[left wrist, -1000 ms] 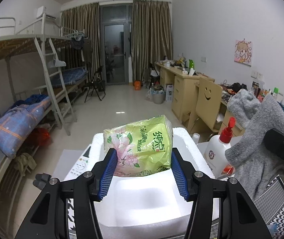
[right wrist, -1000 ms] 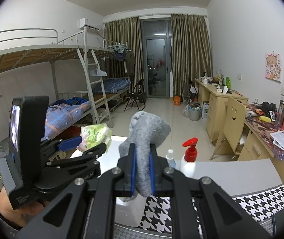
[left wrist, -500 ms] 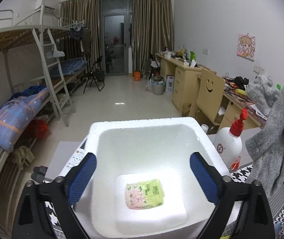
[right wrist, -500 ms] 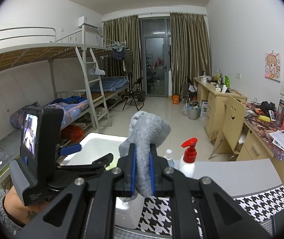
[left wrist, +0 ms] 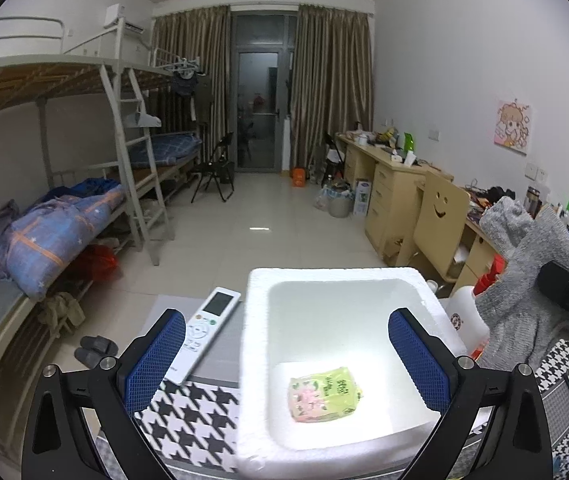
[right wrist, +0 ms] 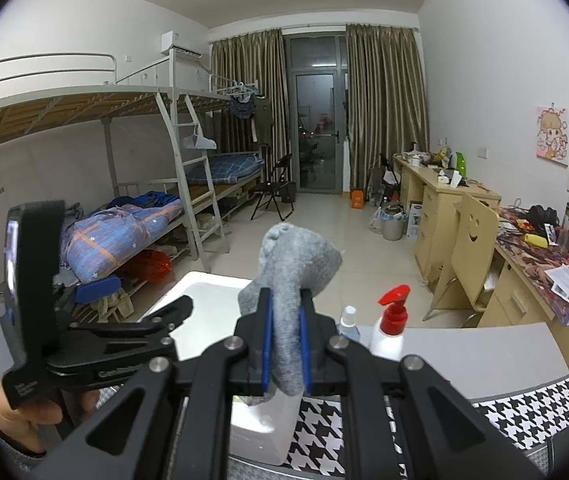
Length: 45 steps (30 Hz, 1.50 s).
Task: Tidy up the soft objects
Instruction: 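Lower the grey sock into the foam box and open the right tool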
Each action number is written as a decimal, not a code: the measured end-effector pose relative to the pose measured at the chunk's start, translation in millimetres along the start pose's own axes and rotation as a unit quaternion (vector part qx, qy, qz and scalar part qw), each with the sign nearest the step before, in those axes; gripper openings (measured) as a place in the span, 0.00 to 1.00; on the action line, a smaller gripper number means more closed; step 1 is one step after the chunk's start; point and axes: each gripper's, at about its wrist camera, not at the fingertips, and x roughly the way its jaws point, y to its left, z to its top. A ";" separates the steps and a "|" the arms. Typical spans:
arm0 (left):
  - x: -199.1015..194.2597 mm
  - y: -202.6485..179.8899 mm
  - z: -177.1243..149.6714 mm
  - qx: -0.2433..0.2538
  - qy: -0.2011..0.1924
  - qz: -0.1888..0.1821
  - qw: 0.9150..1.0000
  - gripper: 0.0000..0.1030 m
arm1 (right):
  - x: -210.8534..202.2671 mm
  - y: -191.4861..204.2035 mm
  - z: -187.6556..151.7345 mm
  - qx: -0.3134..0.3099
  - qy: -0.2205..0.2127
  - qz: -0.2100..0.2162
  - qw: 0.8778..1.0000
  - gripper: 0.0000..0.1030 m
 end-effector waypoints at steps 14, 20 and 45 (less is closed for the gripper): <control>-21.3 28.1 -7.3 -0.003 -0.019 0.033 0.999 0.99 | 16.1 22.0 6.7 -0.007 0.009 0.019 1.000 0.14; -27.0 36.8 -12.9 -0.006 -0.022 0.044 0.999 0.99 | 24.4 31.2 10.5 -0.012 0.019 0.026 0.999 0.14; -35.1 79.4 -32.8 -0.031 -0.018 0.068 0.997 0.99 | 72.7 45.1 1.6 -0.013 0.092 0.023 0.995 0.14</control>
